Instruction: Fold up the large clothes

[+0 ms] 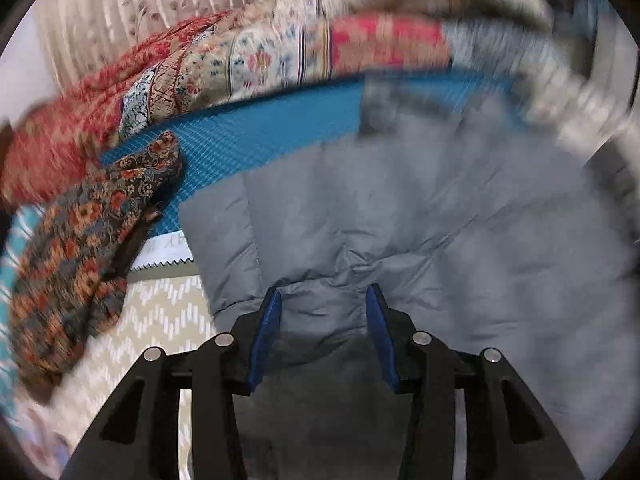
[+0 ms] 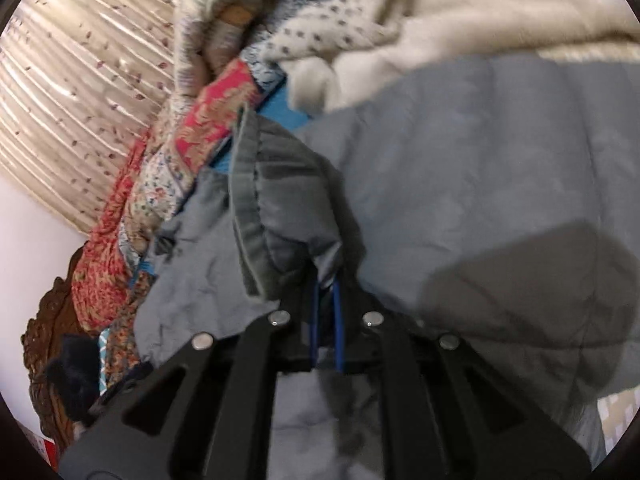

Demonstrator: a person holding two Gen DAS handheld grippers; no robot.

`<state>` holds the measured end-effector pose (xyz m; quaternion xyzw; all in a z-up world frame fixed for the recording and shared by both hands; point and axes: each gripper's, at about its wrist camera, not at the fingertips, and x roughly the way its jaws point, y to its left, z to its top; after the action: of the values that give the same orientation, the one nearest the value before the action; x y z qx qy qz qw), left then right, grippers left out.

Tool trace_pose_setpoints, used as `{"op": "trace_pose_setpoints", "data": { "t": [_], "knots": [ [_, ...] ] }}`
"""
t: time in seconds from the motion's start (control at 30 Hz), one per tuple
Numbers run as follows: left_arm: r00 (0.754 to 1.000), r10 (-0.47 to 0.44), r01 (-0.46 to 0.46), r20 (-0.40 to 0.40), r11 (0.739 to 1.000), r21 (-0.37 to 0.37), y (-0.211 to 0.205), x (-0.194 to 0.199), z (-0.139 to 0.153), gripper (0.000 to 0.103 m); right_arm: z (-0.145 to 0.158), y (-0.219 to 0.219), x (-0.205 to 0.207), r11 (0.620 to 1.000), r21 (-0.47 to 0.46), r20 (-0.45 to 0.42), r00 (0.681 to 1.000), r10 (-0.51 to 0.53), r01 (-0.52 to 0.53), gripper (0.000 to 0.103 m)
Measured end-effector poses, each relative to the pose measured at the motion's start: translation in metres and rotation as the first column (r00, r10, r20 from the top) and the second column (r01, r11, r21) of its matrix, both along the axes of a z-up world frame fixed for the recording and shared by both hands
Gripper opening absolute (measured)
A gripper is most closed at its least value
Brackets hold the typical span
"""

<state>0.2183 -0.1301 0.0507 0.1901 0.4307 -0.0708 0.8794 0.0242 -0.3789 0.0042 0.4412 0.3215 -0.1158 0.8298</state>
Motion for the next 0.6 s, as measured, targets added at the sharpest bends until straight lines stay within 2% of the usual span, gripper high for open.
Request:
{"op": "trace_pose_setpoints", "data": {
  "t": [0.07,0.2,0.27,0.37,0.43,0.5,0.57,0.6],
  "knots": [
    [0.998,0.051,-0.053,0.029,0.995,0.09,0.006,0.01,-0.022,0.0,-0.003,0.007,0.008,0.998,-0.001,-0.012,0.998,0.055,-0.055,0.006],
    [0.988,0.149,-0.151,0.04,0.986,0.075,0.051,0.027,-0.031,0.0,0.006,0.049,0.033,0.97,-0.108,-0.05,0.976,0.212,-0.217,0.007],
    [0.987,0.157,-0.159,0.032,0.986,0.058,0.069,0.029,-0.029,0.0,0.005,0.063,0.042,0.963,-0.133,-0.068,0.972,0.225,-0.233,0.008],
    [0.99,0.125,-0.131,0.057,0.986,0.105,0.066,0.028,-0.028,0.0,-0.002,0.068,0.047,0.964,-0.14,-0.105,0.972,0.211,-0.224,0.011],
    [0.991,0.11,-0.119,0.073,0.984,0.135,0.065,0.024,-0.029,0.0,0.0,0.064,0.046,0.969,-0.13,-0.096,0.976,0.197,-0.208,0.019],
    [0.991,0.112,-0.12,0.072,0.985,0.124,0.068,0.019,-0.023,0.0,0.011,0.057,0.03,0.975,-0.165,-0.092,0.986,0.137,-0.151,0.044],
    [0.988,0.126,-0.131,0.093,0.99,0.057,0.077,0.003,-0.005,0.0,0.026,0.05,0.004,0.968,-0.248,-0.074,0.997,0.018,-0.036,0.056],
    [0.982,0.141,-0.143,0.128,0.99,0.006,0.083,-0.007,0.007,0.0,0.033,0.047,-0.008,0.956,-0.293,-0.059,0.997,-0.045,0.025,0.056]
  ]
}}
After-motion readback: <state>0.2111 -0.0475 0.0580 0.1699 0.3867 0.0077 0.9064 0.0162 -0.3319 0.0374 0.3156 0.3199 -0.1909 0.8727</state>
